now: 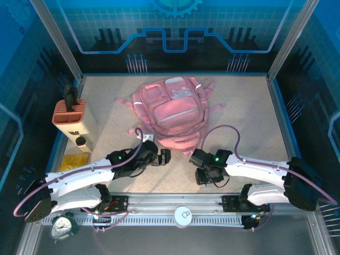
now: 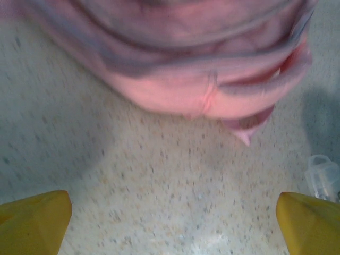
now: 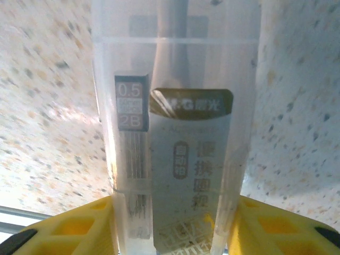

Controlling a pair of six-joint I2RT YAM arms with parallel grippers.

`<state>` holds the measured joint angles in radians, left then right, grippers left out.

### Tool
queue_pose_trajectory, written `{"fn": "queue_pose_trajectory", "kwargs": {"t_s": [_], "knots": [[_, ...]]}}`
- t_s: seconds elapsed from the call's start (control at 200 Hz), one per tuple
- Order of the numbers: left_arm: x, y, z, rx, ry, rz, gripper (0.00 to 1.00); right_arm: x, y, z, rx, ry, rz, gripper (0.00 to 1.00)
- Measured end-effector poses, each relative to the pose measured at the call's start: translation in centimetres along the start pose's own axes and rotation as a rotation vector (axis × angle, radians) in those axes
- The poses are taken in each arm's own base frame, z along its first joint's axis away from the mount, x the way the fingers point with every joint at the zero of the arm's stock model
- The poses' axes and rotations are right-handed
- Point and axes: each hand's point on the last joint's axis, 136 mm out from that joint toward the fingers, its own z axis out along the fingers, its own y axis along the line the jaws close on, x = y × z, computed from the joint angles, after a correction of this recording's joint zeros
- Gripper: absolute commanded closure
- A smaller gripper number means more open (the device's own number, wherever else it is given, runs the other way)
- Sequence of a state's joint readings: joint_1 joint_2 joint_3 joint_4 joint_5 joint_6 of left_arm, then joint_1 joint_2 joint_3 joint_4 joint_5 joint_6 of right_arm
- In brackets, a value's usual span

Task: Pack the student bag
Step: Pick up the compass set from the bottom-center of the table, then open the student bag at the center of the table.

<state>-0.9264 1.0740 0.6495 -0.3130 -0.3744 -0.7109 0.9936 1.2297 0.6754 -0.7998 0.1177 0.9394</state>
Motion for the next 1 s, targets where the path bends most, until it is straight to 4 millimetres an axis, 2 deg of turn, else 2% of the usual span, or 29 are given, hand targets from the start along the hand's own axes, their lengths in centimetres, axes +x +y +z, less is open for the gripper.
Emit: {"fn": "queue_pose_trajectory", "kwargs": {"t_s": [0.11,0.235,0.45,0.605,0.765,1.001], "knots": [[-3.2,-0.4,-0.1,-0.017,-0.042,0.123,0.01,-1.4,-0.3,-1.0,-0.029,-0.029,0.02,0.5],[-5.1,-1.2,1.1,-0.053,-0.037,0.313,0.01,-2.6,-1.2,-1.7,-0.049,-0.041,0.051,0.49],[-6.9,-3.9,5.6,-0.082,0.008,0.632,0.01,-3.8,-2.1,-2.1,-0.097,-0.036,0.086,0.49],[-8.9,-5.1,9.3,-0.122,0.031,0.764,0.01,-4.3,-1.9,-2.0,-0.117,-0.031,0.073,0.49],[-10.3,-4.2,12.1,-0.174,0.071,0.829,0.01,-4.7,-1.9,-1.6,-0.123,-0.017,0.073,0.49],[-11.3,-0.7,13.6,-0.226,0.144,0.816,0.06,-5.0,-1.6,-1.4,-0.141,-0.014,0.058,0.49]]}}
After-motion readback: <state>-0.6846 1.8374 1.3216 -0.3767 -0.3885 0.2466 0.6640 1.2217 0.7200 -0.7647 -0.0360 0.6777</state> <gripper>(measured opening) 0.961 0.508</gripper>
